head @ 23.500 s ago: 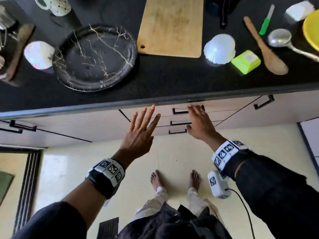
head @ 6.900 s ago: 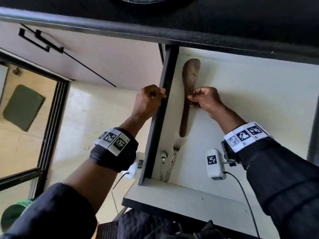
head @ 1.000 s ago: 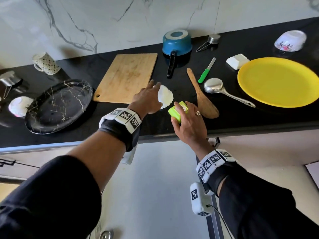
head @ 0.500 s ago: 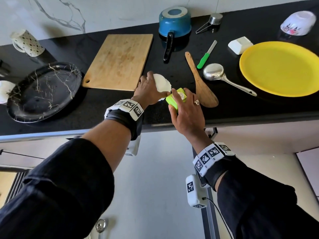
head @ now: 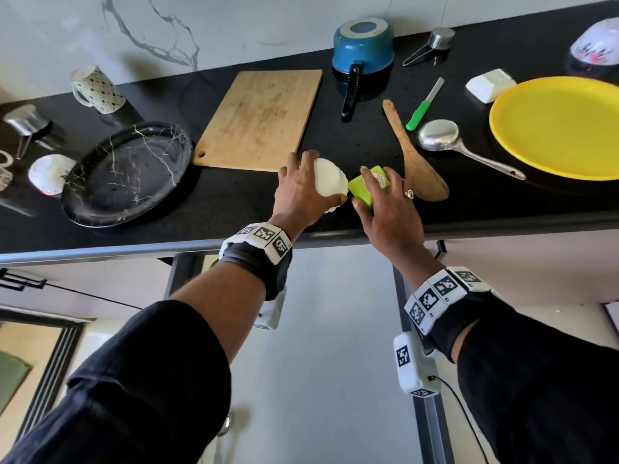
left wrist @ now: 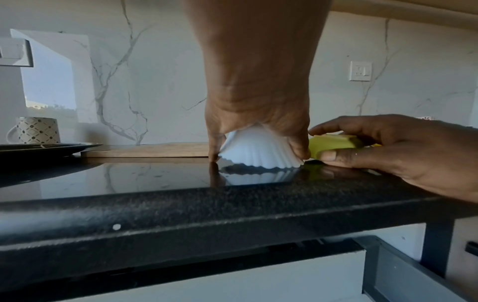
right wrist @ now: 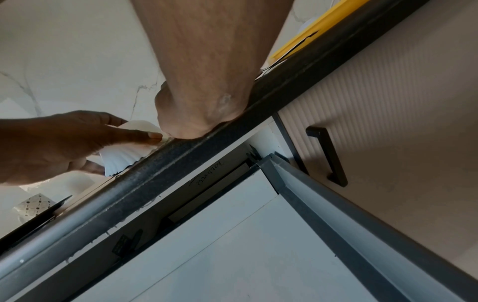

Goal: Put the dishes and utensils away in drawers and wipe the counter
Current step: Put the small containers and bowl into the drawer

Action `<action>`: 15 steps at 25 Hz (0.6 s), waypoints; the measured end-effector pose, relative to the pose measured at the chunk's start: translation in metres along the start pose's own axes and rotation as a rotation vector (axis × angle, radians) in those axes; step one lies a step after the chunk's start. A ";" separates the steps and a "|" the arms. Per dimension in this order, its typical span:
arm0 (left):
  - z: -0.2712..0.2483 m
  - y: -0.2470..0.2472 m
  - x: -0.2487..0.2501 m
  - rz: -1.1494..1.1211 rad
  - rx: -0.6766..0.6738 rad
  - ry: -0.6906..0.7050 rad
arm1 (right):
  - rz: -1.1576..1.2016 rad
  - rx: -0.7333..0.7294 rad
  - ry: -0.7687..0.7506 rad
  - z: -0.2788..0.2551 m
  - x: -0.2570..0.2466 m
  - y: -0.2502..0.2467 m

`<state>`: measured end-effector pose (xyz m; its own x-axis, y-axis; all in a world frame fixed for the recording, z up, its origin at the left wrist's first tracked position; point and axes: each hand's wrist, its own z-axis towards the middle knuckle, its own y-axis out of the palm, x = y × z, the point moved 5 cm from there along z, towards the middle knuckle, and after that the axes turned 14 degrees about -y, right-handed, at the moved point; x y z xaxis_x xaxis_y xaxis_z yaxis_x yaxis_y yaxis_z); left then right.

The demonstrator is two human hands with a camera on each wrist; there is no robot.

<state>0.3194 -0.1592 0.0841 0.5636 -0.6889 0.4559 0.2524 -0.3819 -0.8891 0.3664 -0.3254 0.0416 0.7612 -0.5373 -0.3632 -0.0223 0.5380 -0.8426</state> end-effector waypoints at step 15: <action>-0.078 -0.019 -0.039 -0.574 0.165 -0.221 | 0.547 0.254 0.072 -0.018 0.003 -0.019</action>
<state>0.2312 -0.1734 0.0860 0.4468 -0.2528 0.8582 0.6706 -0.5403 -0.5083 0.3578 -0.3489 0.0497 0.6374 -0.1770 -0.7500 -0.2354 0.8820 -0.4082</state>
